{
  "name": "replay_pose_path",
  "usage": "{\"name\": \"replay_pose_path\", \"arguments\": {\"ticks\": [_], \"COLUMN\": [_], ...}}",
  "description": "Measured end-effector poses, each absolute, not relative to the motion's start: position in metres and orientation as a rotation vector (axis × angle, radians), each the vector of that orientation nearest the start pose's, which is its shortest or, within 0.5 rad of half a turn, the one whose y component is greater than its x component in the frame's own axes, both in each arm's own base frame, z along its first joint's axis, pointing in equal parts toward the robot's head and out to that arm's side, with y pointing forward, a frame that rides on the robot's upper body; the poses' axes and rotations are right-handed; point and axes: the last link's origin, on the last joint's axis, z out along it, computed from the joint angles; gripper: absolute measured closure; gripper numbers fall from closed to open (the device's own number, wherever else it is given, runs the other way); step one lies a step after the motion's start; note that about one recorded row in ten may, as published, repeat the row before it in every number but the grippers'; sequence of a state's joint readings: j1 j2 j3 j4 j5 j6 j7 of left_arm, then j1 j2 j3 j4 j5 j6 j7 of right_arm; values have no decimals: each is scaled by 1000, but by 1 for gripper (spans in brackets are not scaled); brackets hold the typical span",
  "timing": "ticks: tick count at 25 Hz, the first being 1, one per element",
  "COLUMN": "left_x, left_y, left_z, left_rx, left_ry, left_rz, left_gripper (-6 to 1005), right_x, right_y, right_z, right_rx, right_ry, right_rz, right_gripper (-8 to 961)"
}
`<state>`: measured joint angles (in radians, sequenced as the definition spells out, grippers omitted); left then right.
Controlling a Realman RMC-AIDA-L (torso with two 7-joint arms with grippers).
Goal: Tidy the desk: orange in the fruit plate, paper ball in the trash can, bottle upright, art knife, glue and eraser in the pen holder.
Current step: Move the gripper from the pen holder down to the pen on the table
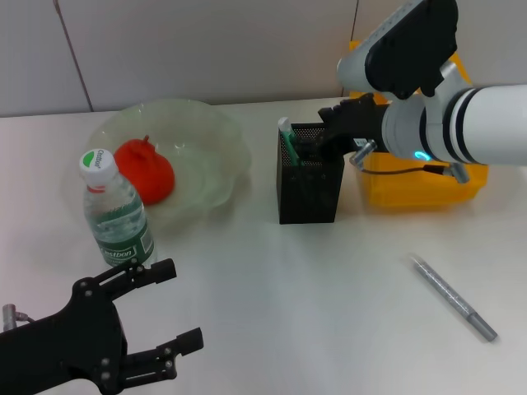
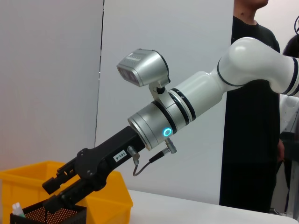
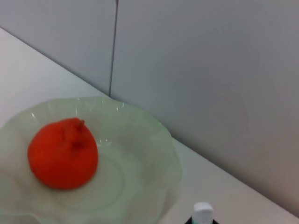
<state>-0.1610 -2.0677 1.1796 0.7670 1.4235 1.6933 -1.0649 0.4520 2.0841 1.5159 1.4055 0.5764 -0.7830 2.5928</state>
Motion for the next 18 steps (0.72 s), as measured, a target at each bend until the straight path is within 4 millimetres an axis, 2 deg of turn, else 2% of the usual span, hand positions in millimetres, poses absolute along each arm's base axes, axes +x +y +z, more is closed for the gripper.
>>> {"name": "replay_pose_path", "arguments": {"ticks": [8,15,18], "left_x": [-266,-267,-267], "left_y": [235,235,236], "left_z": [-7,-9,-8], "left_rx": [-2676,-2672,-2668], "left_ry": [-282,-269,-265], "left_rz": [-1073,-1068,-1067], "left_gripper": [139,139,139], "right_x": [134,130,129], "right_y": [383,363,353], "right_z": [-1,10,9], "right_rx": [-2284,-2288,-2323], "right_ry": [473,460,471], "right_rz": [127,144,118], "right_gripper": [305,196,197]}}
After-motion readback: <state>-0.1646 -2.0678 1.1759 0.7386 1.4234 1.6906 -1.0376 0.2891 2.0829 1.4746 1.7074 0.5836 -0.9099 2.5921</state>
